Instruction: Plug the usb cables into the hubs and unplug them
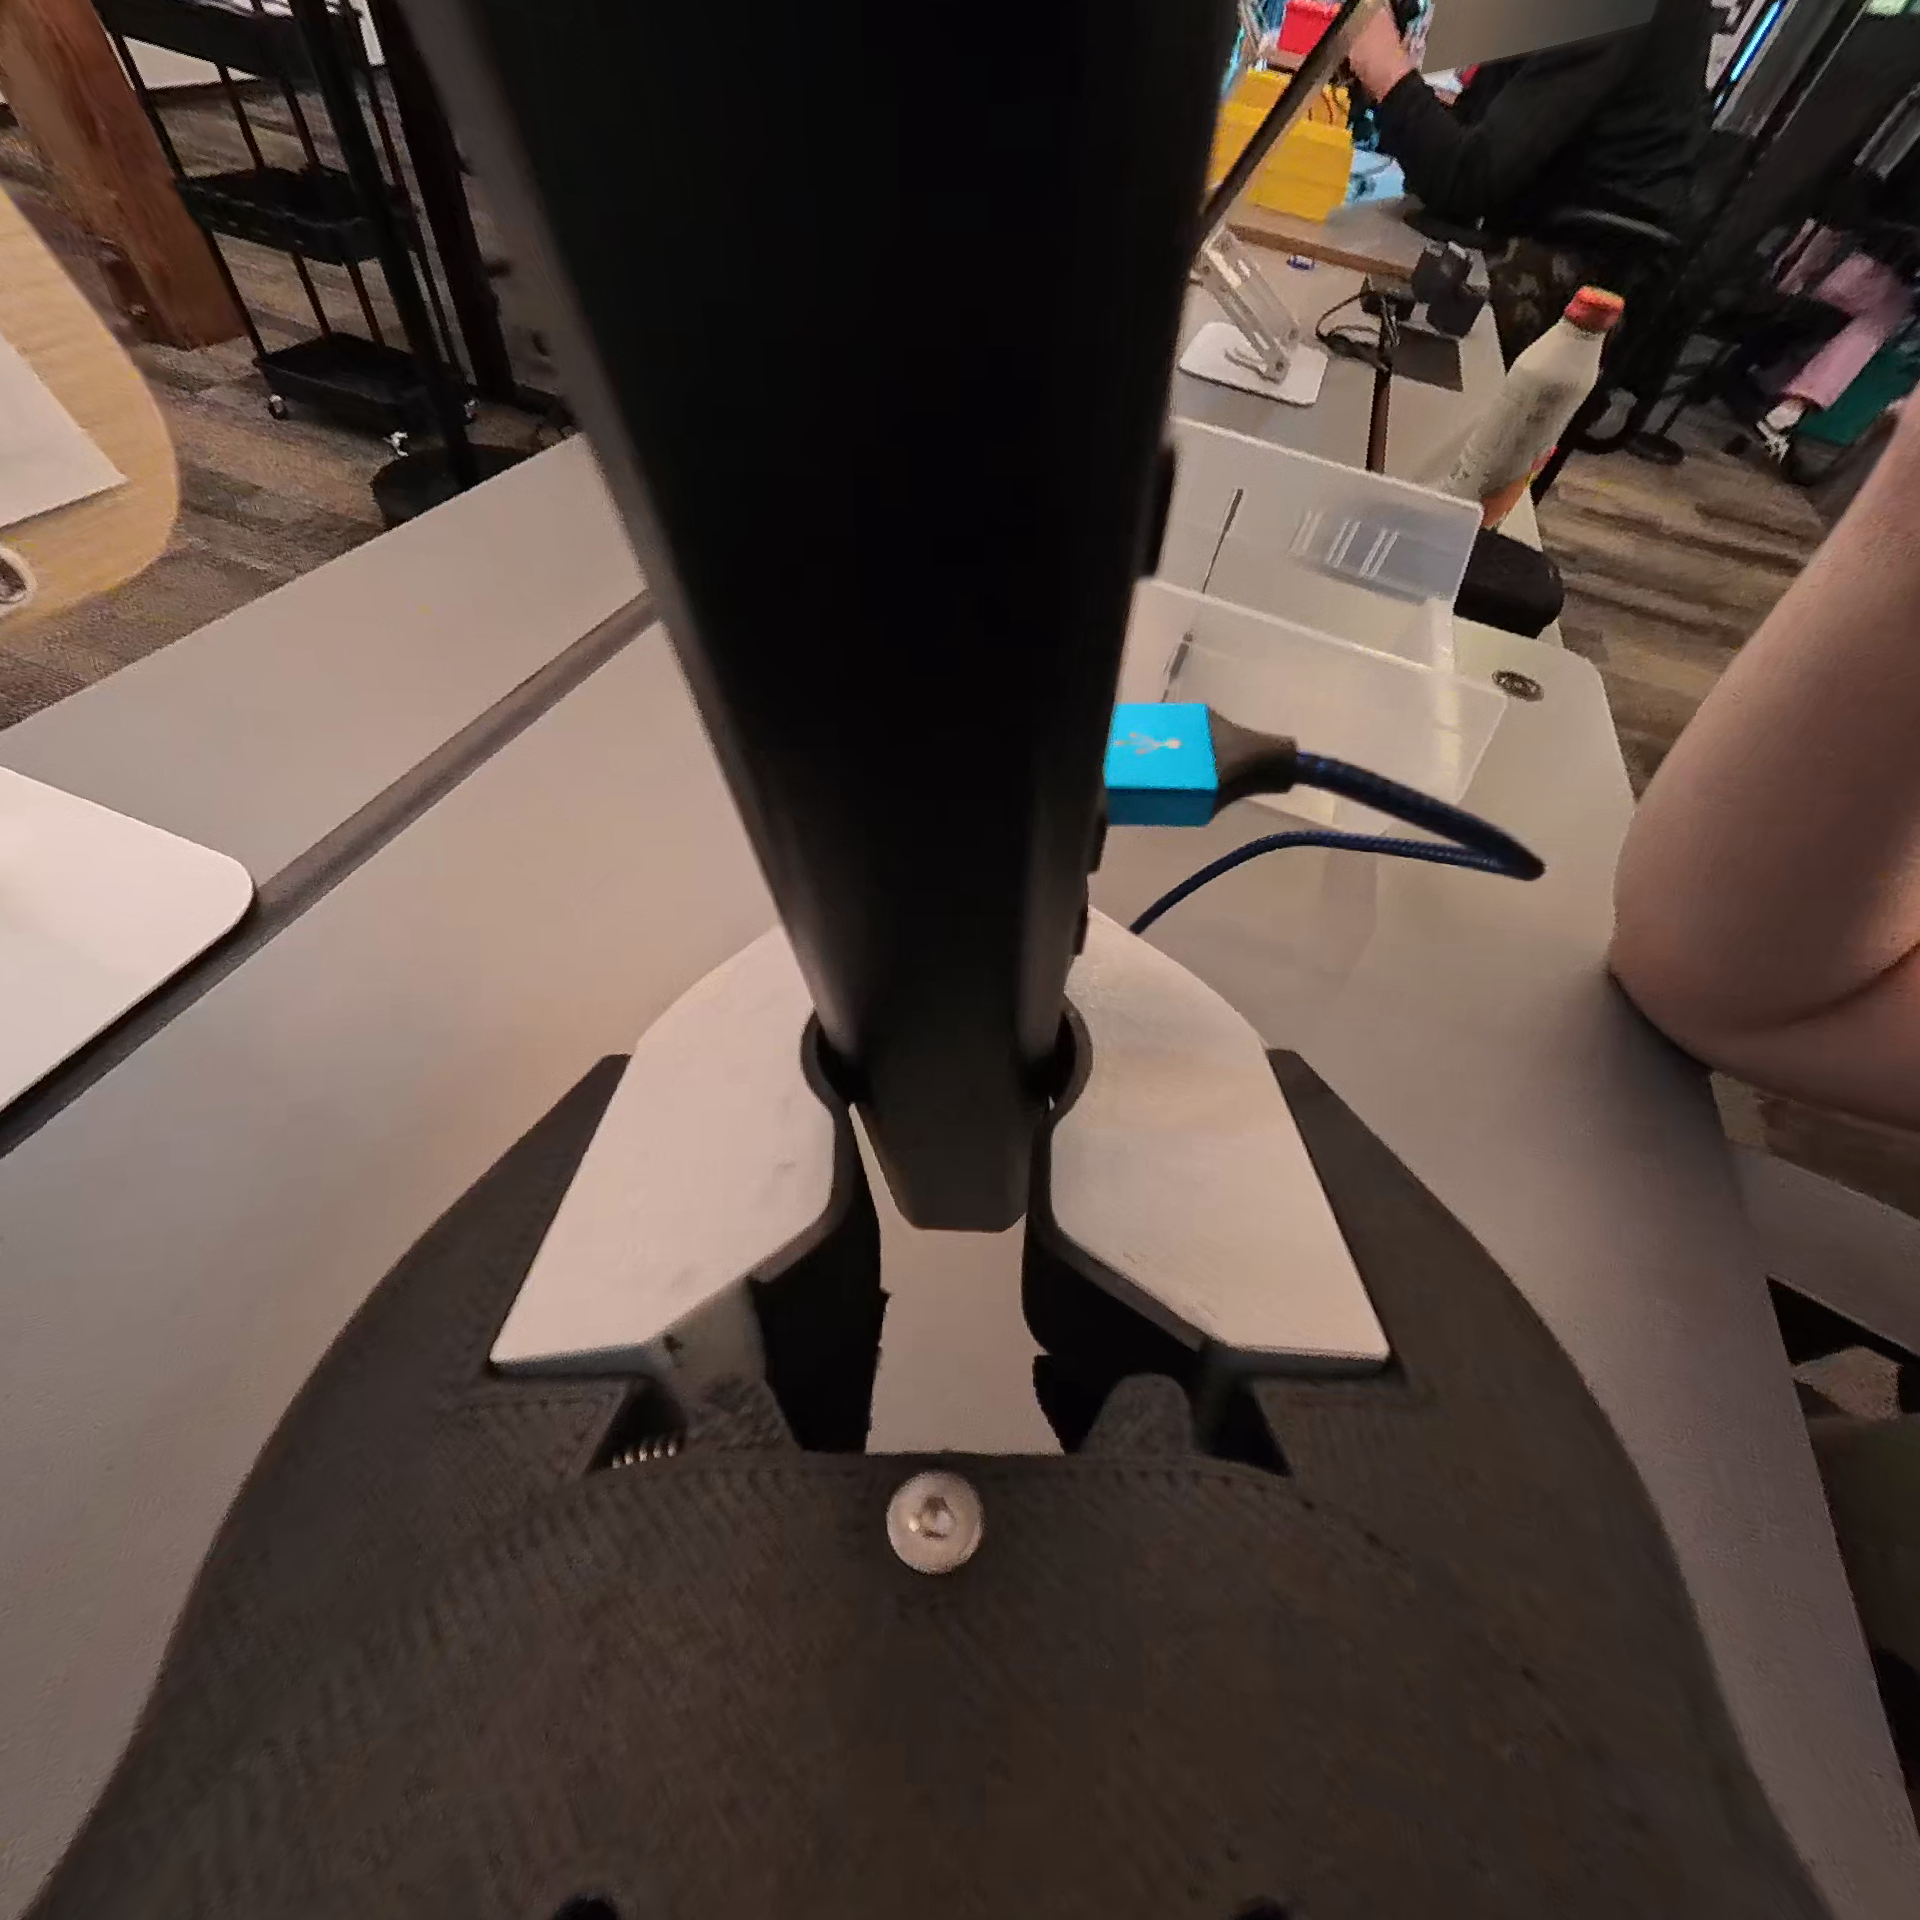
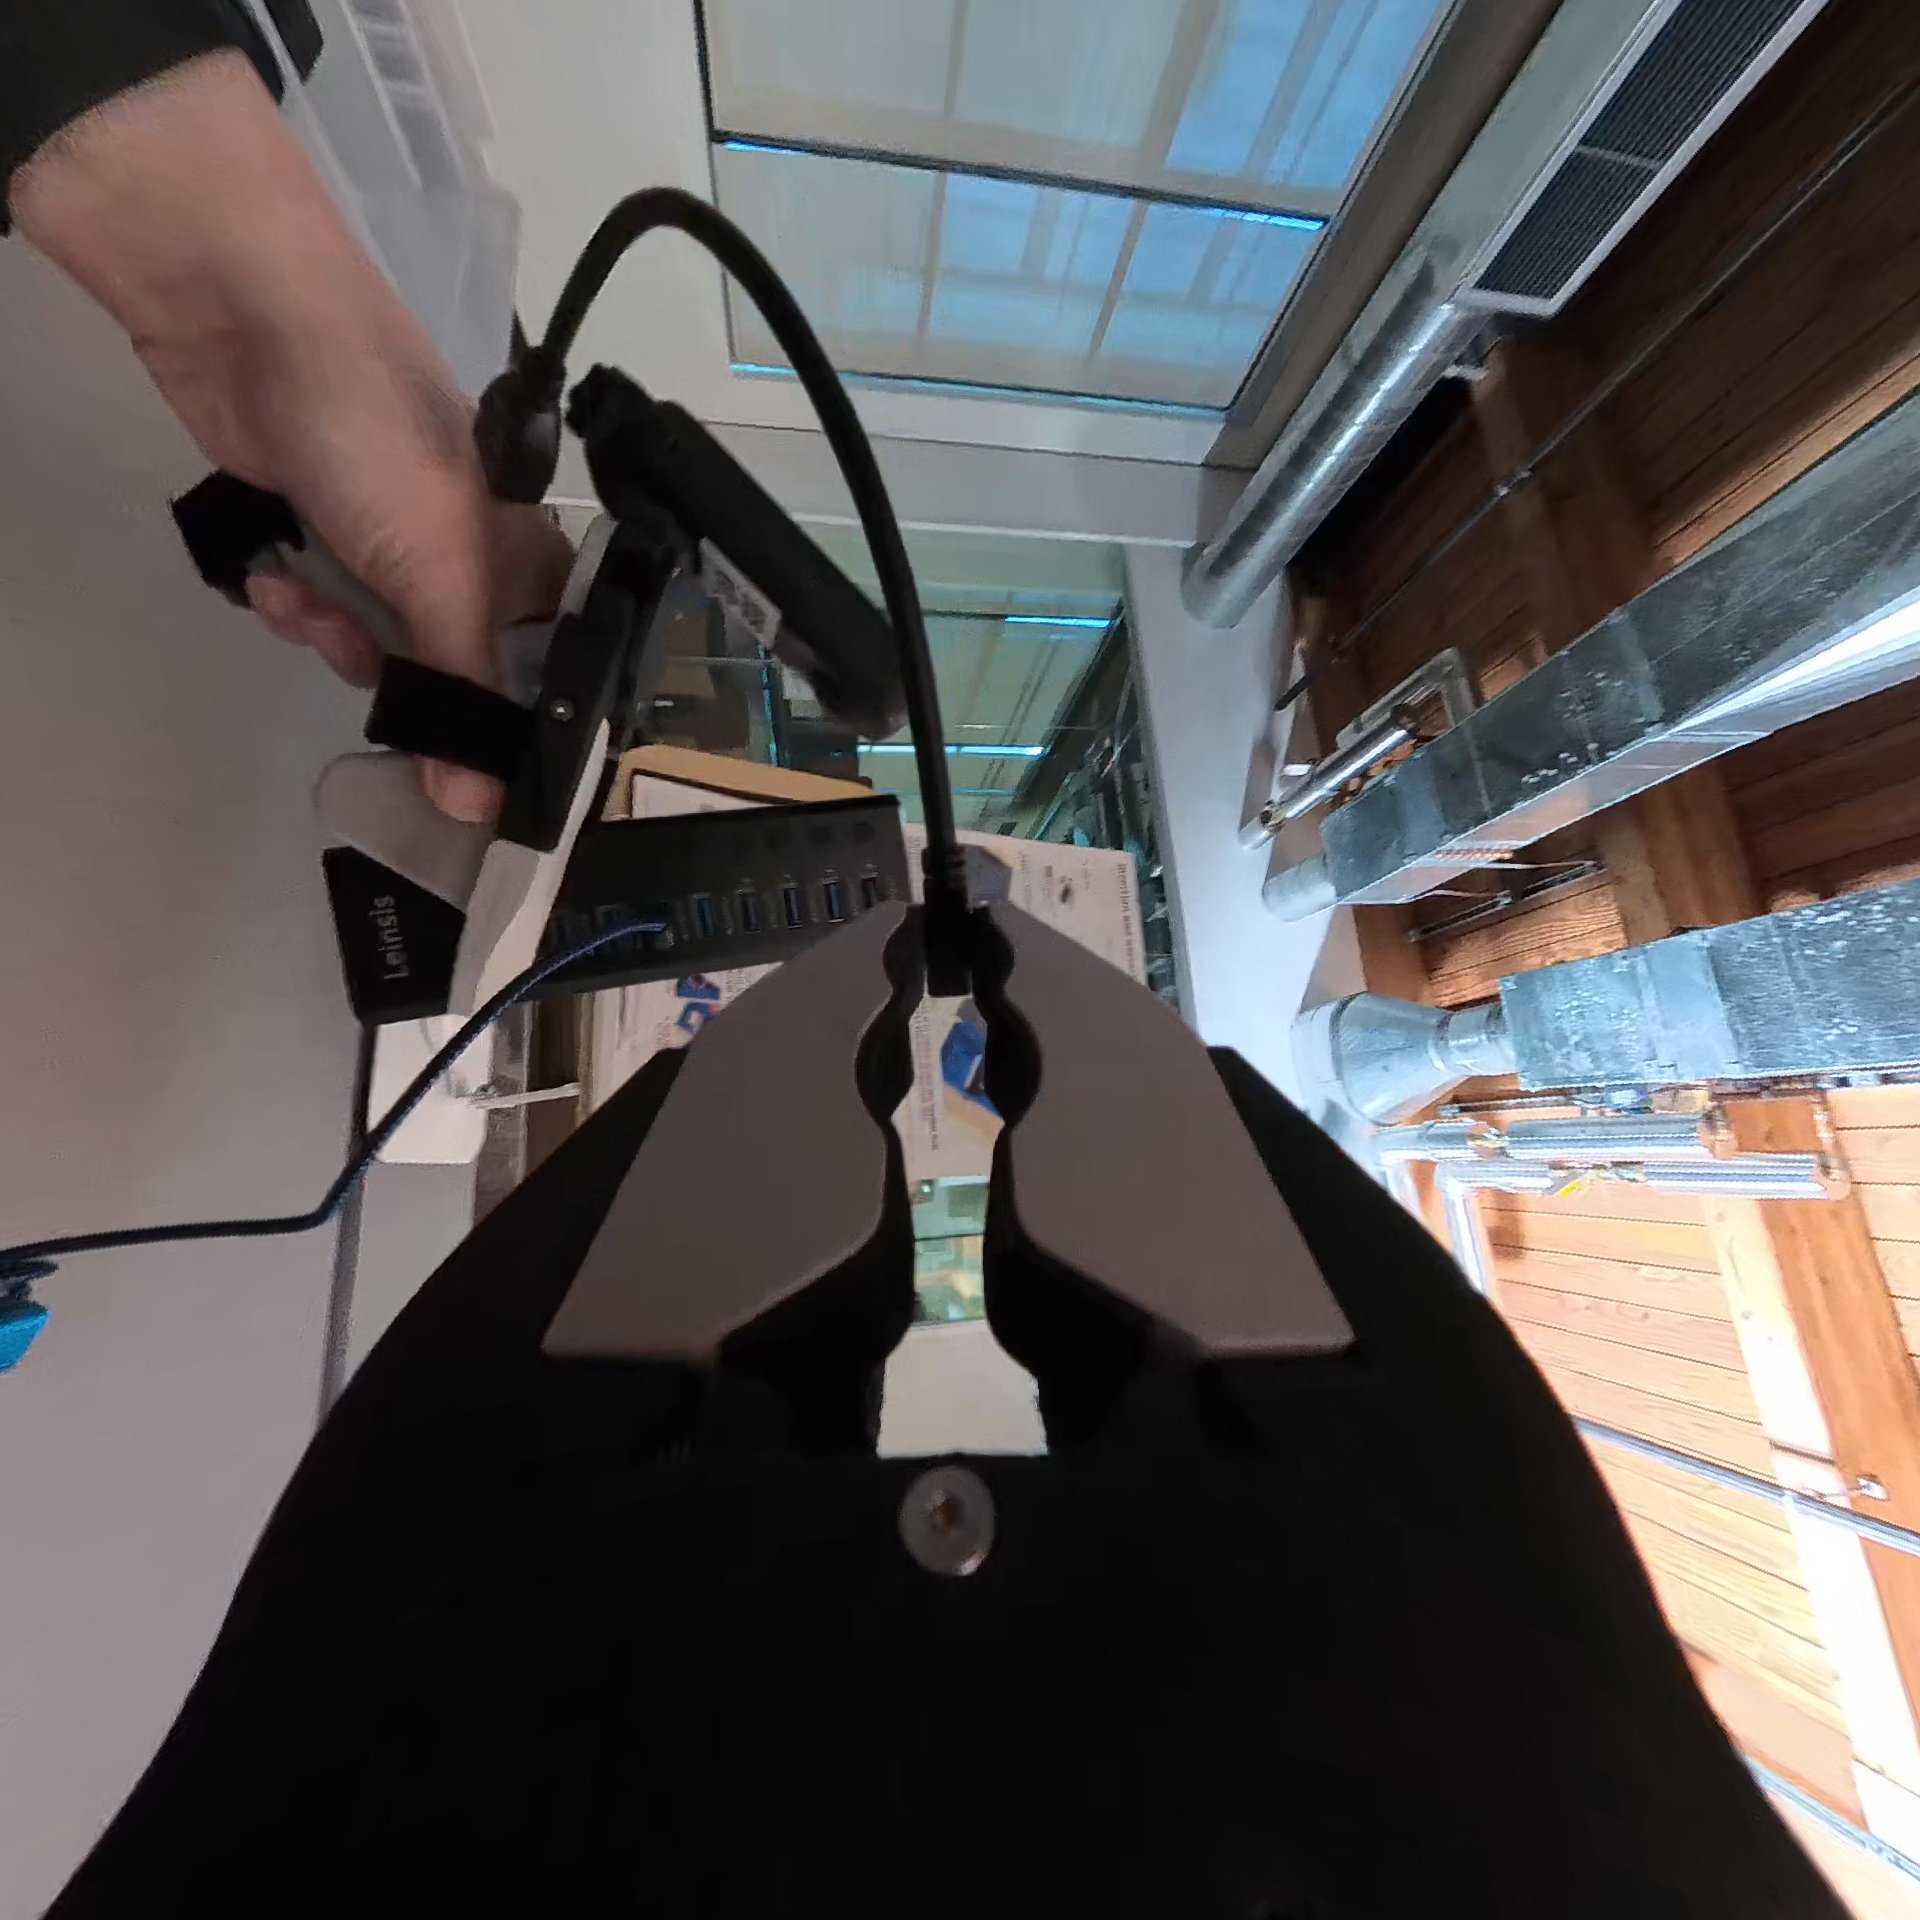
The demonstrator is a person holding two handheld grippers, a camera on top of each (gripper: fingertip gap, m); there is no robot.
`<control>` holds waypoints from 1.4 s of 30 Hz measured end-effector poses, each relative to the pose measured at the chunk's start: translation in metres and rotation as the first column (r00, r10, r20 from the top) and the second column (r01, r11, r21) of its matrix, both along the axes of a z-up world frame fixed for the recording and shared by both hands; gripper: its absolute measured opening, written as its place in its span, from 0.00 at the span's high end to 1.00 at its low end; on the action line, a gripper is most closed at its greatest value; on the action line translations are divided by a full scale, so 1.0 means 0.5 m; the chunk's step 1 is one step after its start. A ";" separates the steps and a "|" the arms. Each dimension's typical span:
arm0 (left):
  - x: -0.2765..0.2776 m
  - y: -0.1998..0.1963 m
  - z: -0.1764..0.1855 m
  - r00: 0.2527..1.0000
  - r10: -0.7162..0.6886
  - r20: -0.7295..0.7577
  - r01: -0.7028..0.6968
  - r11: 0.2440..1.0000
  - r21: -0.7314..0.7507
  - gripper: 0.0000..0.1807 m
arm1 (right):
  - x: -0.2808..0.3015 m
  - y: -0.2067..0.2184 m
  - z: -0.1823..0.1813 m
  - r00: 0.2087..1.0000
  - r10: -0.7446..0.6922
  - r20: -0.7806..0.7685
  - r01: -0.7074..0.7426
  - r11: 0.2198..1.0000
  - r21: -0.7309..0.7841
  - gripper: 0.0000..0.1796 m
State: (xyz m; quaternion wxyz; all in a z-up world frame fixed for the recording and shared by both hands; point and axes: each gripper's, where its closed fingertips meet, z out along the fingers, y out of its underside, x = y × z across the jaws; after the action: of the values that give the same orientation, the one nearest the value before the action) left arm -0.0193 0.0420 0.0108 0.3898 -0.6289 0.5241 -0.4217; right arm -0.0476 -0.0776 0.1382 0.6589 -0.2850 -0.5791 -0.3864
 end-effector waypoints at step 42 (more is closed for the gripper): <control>0.044 -0.055 0.025 0.996 0.079 -0.028 -0.074 0.985 0.158 0.84 | 0.040 0.135 -0.064 0.978 -0.202 0.046 0.206 0.972 -0.116 0.95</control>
State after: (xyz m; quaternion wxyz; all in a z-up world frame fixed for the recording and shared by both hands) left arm 0.0025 0.0146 0.0233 0.4447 -0.6232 0.5378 -0.3531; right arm -0.0276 -0.0103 0.1060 0.5874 -0.3753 -0.5801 -0.4214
